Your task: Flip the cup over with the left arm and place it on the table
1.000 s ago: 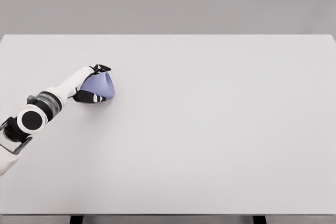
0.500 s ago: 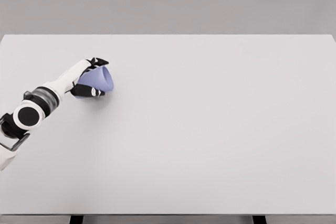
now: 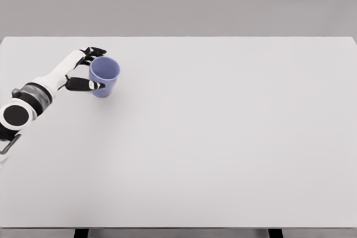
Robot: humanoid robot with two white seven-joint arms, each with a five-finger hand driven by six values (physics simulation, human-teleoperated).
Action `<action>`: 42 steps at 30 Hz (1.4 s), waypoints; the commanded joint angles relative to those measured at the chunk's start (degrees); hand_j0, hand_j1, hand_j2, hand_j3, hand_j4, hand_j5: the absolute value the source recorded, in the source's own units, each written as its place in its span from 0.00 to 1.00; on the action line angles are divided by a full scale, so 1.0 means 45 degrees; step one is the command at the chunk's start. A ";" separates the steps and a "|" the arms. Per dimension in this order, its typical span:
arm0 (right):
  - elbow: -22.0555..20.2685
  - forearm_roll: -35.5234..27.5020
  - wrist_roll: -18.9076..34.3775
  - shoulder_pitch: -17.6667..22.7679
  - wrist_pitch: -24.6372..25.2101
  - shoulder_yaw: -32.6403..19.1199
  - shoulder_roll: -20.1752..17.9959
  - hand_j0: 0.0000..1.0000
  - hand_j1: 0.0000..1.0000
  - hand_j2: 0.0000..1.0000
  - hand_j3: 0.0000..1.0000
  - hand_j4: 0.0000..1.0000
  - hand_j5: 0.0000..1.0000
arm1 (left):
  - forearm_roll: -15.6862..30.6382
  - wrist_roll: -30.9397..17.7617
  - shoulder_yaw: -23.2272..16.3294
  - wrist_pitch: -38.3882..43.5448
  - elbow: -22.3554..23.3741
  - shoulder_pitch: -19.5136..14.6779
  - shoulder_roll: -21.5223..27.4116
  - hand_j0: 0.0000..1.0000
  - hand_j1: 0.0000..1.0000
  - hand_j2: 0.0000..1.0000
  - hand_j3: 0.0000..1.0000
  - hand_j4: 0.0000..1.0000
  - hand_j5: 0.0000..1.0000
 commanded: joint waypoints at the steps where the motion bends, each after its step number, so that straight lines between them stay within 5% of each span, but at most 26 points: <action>1: 0.0001 -0.0001 0.0002 0.0000 0.0000 0.0001 0.0000 1.00 1.00 1.00 1.00 1.00 1.00 | 0.0316 0.0005 0.0351 -0.0027 -0.0006 0.0019 0.0011 0.82 0.82 0.82 0.82 0.82 0.82; 9: 0.0001 -0.0001 0.0002 0.0000 0.0000 0.0001 0.0000 1.00 1.00 1.00 1.00 1.00 1.00 | 0.0454 0.0005 0.0624 -0.0222 -0.0006 0.0332 0.0089 0.84 0.84 0.84 0.84 0.84 0.84; 12: 0.0001 -0.0001 0.0002 0.0000 0.0000 0.0001 0.0000 1.00 1.00 1.00 1.00 1.00 1.00 | 0.0454 0.0005 0.0624 -0.0242 0.0014 0.0332 0.0128 1.00 1.00 1.00 1.00 1.00 1.00; 26: 0.0001 -0.0001 0.0002 0.0000 0.0000 0.0001 0.0000 1.00 1.00 1.00 1.00 1.00 1.00 | 0.0434 0.0005 0.0624 -0.0359 -0.0103 0.0293 0.0265 1.00 1.00 1.00 1.00 1.00 1.00; 34: 0.0001 -0.0001 0.0002 0.0000 0.0000 0.0000 0.0000 1.00 1.00 1.00 1.00 1.00 1.00 | 0.0454 -0.0014 0.0663 -0.0594 -0.0728 0.0586 0.1553 1.00 1.00 1.00 1.00 1.00 1.00; 42: 0.0001 -0.0001 0.0002 0.0000 0.0000 0.0001 0.0000 1.00 1.00 1.00 1.00 1.00 1.00 | 0.0395 -0.0014 0.2108 -0.1316 -0.0826 0.1445 0.2648 1.00 1.00 1.00 1.00 1.00 1.00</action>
